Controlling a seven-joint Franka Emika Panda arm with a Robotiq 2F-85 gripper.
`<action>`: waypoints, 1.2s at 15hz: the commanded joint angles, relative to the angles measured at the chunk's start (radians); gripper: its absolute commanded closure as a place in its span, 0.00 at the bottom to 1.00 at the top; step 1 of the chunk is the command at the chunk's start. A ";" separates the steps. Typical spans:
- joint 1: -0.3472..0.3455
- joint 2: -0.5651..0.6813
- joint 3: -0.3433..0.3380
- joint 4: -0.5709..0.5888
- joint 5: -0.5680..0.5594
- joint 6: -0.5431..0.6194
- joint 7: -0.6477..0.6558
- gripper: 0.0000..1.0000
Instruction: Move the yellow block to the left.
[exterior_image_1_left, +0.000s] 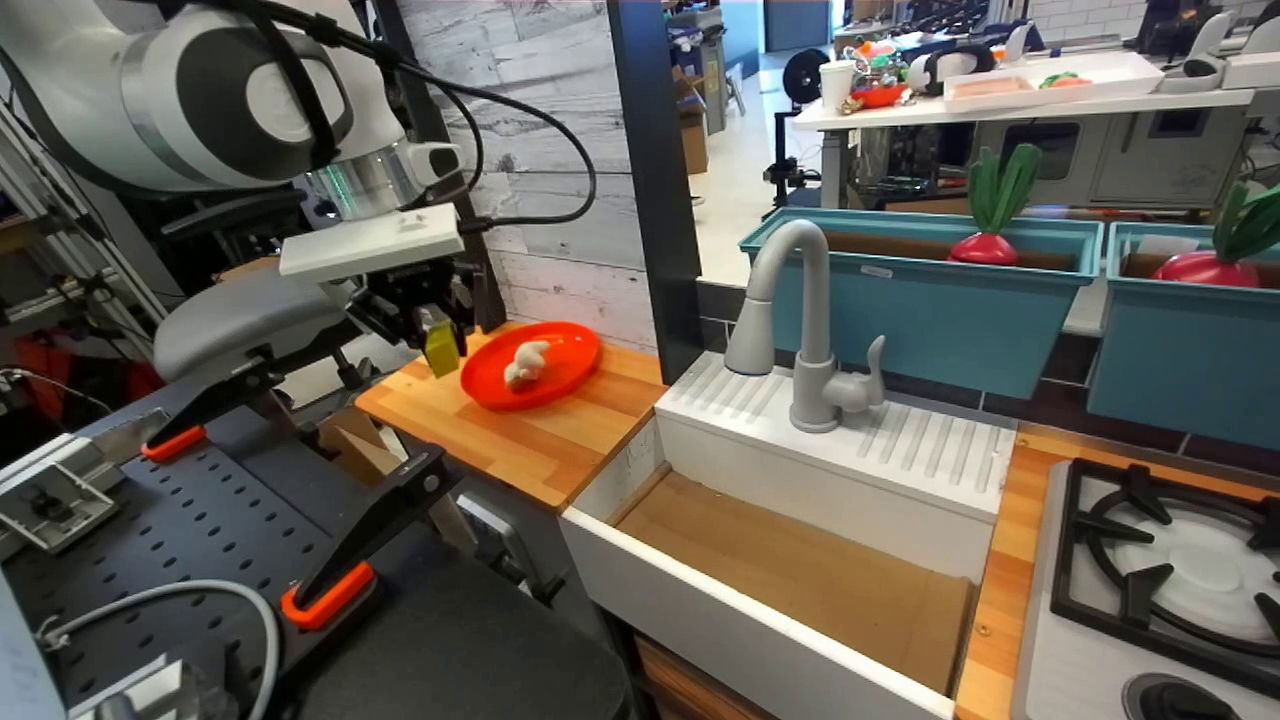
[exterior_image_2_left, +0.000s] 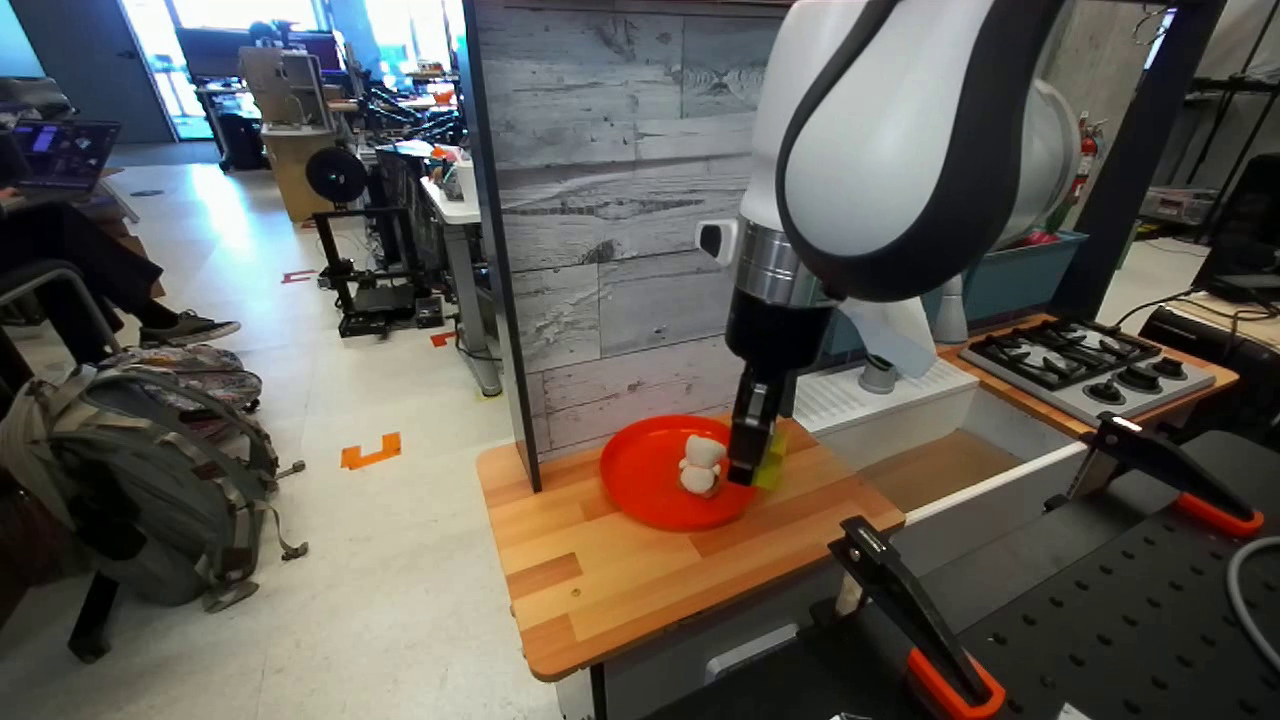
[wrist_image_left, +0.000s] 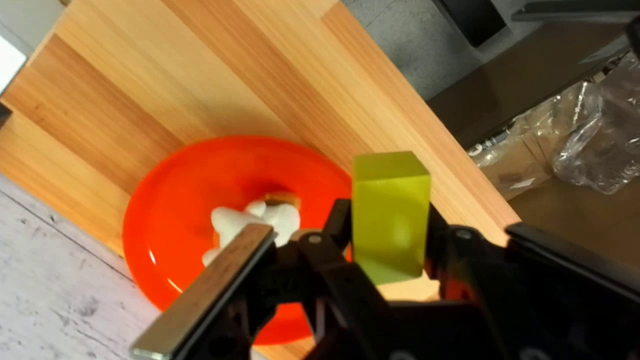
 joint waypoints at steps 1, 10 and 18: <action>-0.014 -0.013 0.080 0.020 -0.001 -0.027 0.023 0.91; 0.006 0.156 0.181 0.189 0.013 -0.017 0.046 0.91; 0.051 0.359 0.149 0.401 0.016 -0.075 0.089 0.91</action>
